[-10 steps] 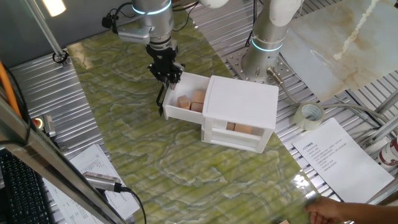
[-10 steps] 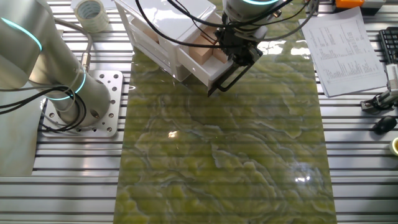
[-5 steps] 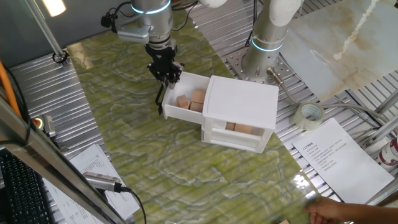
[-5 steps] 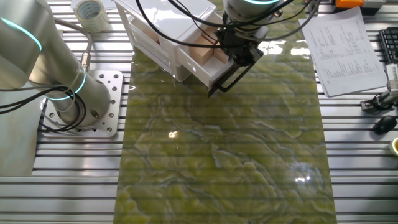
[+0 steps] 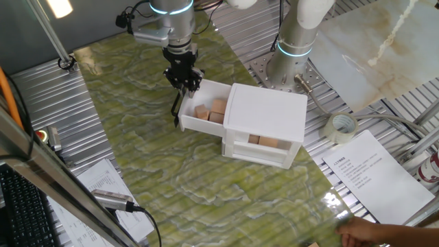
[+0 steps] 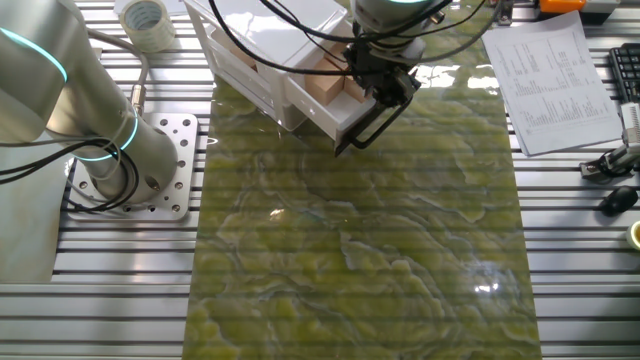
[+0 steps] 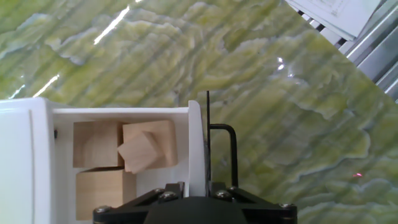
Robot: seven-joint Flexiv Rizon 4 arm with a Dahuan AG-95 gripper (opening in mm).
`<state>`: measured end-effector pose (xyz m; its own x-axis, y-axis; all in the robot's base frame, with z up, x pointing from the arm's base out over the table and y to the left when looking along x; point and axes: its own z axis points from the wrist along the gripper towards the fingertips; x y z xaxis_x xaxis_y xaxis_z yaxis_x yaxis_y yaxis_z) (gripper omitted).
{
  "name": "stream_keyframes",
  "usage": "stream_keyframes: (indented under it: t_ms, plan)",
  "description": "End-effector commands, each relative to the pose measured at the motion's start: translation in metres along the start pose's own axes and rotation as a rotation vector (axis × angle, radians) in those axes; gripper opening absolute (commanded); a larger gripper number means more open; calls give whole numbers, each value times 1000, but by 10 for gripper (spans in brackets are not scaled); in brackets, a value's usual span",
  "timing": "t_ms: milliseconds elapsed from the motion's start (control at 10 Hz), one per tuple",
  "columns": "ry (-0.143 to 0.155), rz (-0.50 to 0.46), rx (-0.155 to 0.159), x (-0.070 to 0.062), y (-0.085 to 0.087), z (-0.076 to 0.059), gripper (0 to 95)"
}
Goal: Take something out of a drawer
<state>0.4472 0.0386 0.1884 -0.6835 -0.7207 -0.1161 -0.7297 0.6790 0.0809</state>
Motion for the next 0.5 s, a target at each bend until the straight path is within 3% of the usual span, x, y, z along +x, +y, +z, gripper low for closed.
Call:
stream_keyframes:
  t_ms: [100,500]
  plan:
    - [0,4,2,-1,1,0,380]
    - [6,25,3,-4,19,-14,380]
